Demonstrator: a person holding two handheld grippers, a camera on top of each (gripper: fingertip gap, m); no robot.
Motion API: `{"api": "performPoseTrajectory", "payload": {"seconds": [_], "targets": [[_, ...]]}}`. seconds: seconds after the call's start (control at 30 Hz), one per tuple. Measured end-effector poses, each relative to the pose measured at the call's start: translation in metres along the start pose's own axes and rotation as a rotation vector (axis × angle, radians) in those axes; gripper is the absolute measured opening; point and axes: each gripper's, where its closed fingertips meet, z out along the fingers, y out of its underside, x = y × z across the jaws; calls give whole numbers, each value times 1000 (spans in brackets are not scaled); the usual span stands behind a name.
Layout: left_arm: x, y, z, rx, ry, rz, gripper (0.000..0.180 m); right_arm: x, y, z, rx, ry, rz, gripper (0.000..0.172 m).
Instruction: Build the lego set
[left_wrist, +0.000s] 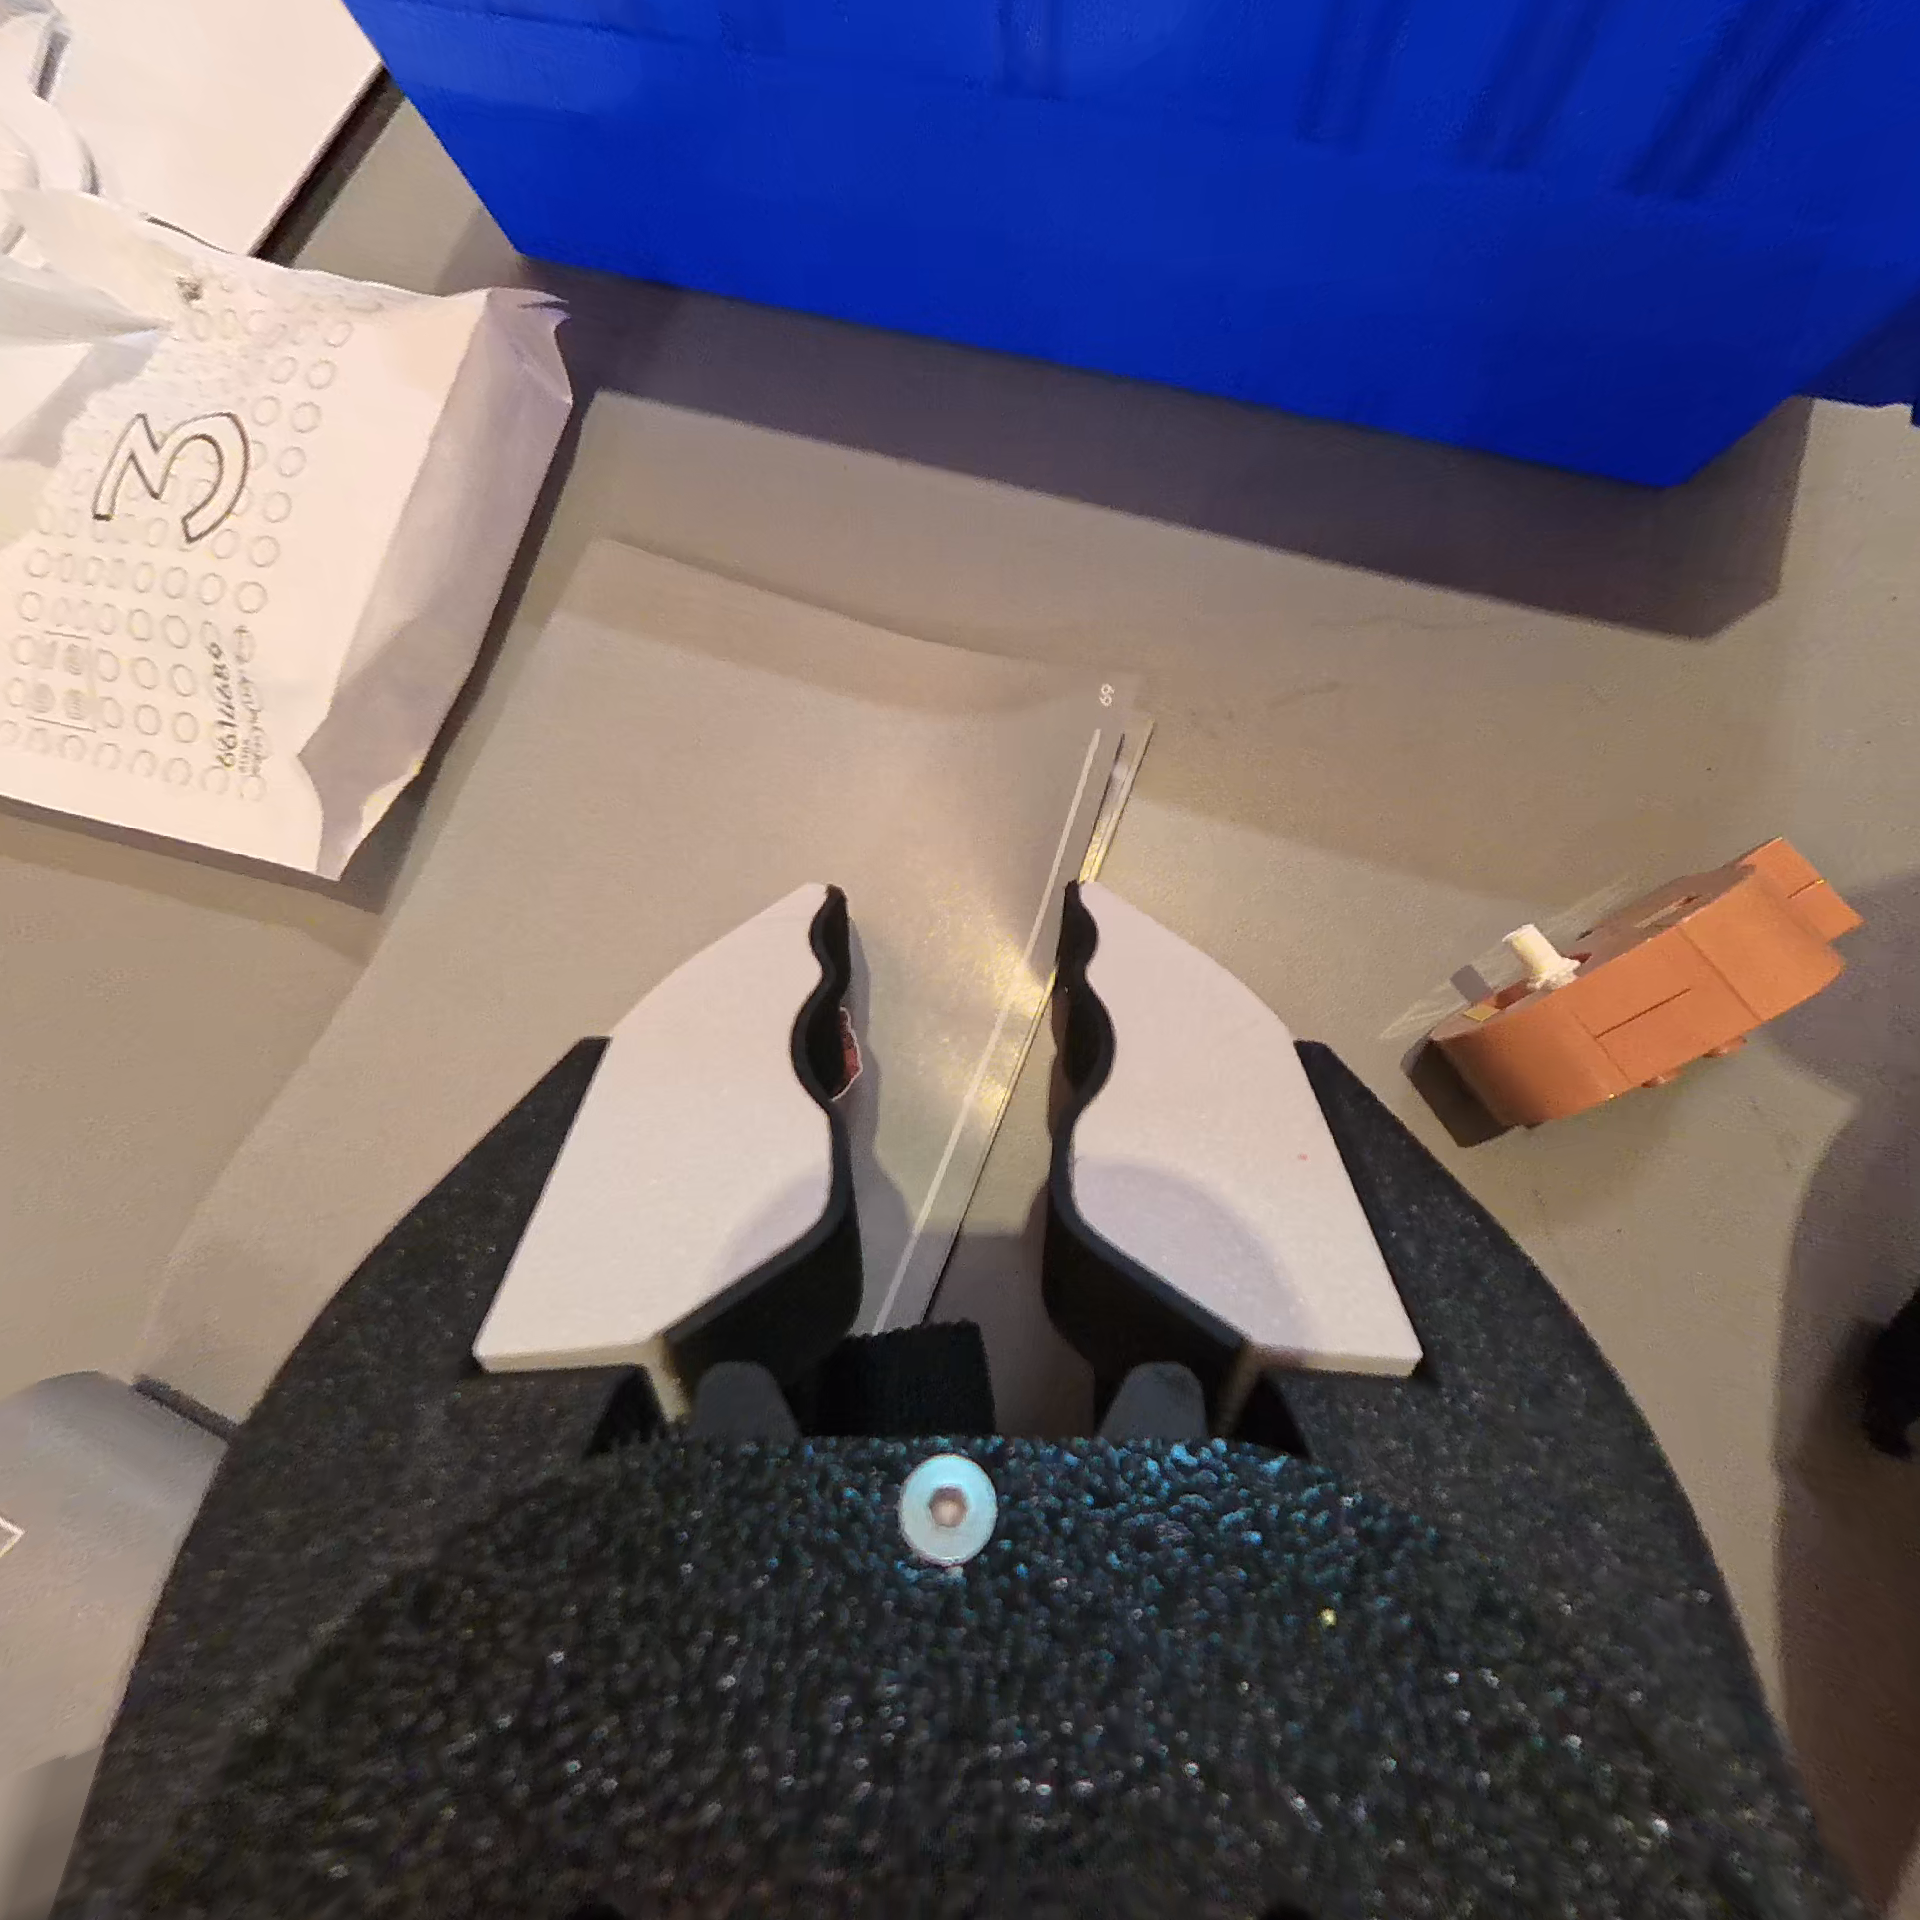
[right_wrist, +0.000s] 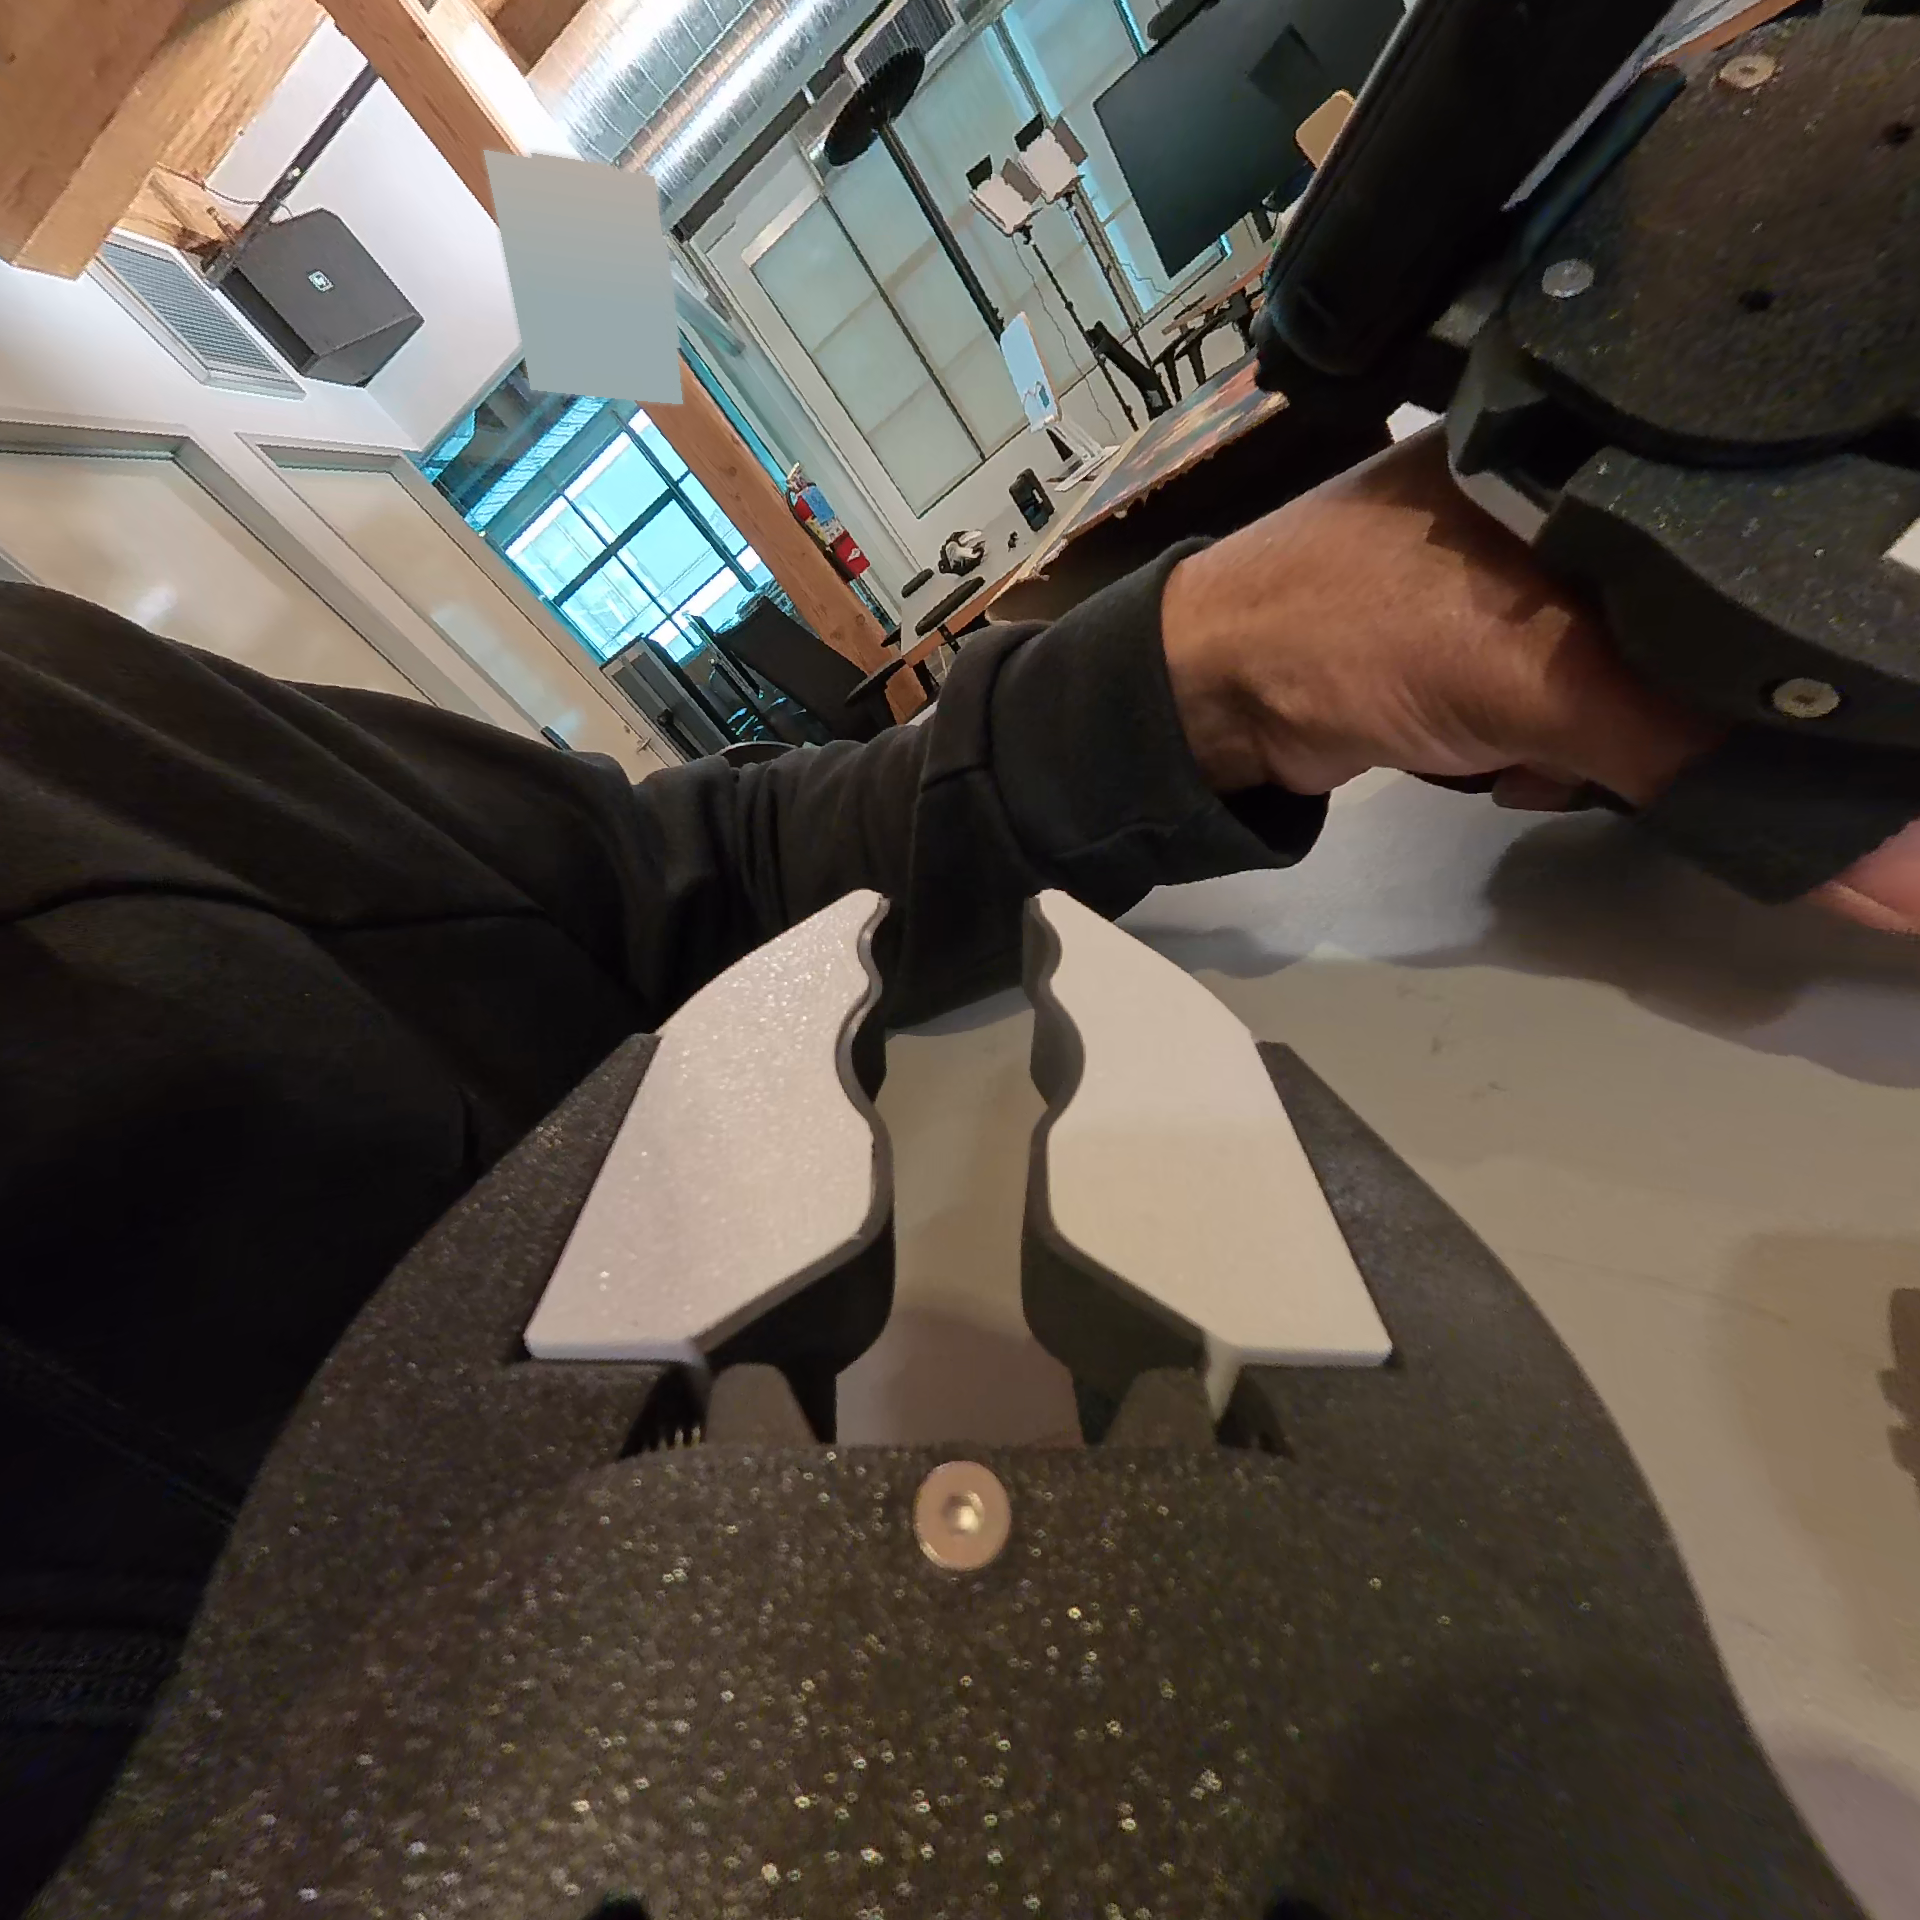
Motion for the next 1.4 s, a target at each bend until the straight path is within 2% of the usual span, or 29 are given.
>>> {"api": "performPoseTrajectory", "payload": {"seconds": [0.37,1.03,1.23,1.4], "targets": [[-6,-5,-4,18,-75,40,35,0,0,0,2,-1,1,23],[7,-4,1,2,-74,126,0,0,-1,0,3,-1,2,23],[6,-5,2,1,-108,177,0,0,-1,0,4,0,3,23],[3,-12,-5,60,-108,135,0,2,-2,-1,10,8,7,23]]}}
